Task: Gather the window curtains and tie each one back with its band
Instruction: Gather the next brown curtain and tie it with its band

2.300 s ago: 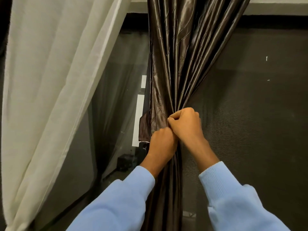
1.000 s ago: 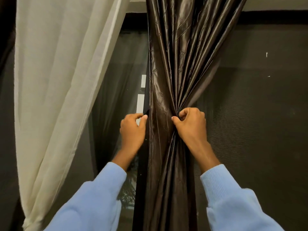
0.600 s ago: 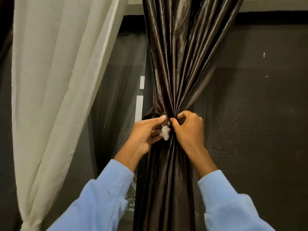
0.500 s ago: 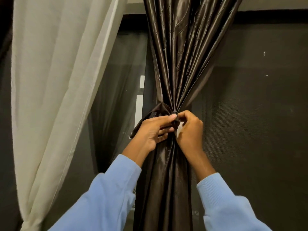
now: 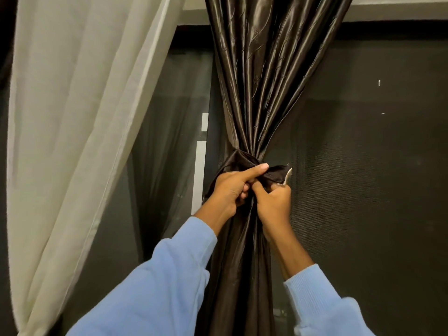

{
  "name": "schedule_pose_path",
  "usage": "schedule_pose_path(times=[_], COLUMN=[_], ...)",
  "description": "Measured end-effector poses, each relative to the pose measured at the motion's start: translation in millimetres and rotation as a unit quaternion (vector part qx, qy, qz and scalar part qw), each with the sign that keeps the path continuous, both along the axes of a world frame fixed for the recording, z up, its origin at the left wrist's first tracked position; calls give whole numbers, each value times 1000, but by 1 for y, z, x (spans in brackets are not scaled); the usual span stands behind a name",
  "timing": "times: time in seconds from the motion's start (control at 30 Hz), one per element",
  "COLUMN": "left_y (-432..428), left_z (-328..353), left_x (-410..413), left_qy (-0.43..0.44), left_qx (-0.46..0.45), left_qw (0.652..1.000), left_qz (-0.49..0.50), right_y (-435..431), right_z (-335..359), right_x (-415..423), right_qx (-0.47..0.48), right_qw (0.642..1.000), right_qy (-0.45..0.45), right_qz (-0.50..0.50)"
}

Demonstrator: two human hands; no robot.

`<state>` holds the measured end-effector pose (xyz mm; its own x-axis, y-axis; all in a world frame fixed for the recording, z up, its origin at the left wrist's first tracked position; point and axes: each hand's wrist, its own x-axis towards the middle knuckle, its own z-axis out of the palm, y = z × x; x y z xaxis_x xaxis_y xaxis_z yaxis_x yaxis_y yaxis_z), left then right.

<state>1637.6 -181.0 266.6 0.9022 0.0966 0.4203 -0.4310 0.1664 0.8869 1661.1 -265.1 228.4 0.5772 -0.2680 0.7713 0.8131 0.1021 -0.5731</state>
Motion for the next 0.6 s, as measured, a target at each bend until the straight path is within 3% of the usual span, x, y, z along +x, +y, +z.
schedule_pose_path(times=[0.17,0.37,0.5,0.6], left_y=[1,-3,-5,0], left_z=[1,1,-2,-6], left_x=[4,11,9,4], left_qy=[-3,-29,-62,-110], left_qx=[4,76,137,205], left_qw=[1000,993,977,962], left_qz=[5,85,154,141], right_y=[-6,-7,-7,-11], right_z=[7,23,24,26], right_x=[-4,4,1,0], right_qx=[47,55,15,-35], right_qw=[976,983,991,997], right_qy=[73,136,114,73], right_qz=[199,111,62,-15])
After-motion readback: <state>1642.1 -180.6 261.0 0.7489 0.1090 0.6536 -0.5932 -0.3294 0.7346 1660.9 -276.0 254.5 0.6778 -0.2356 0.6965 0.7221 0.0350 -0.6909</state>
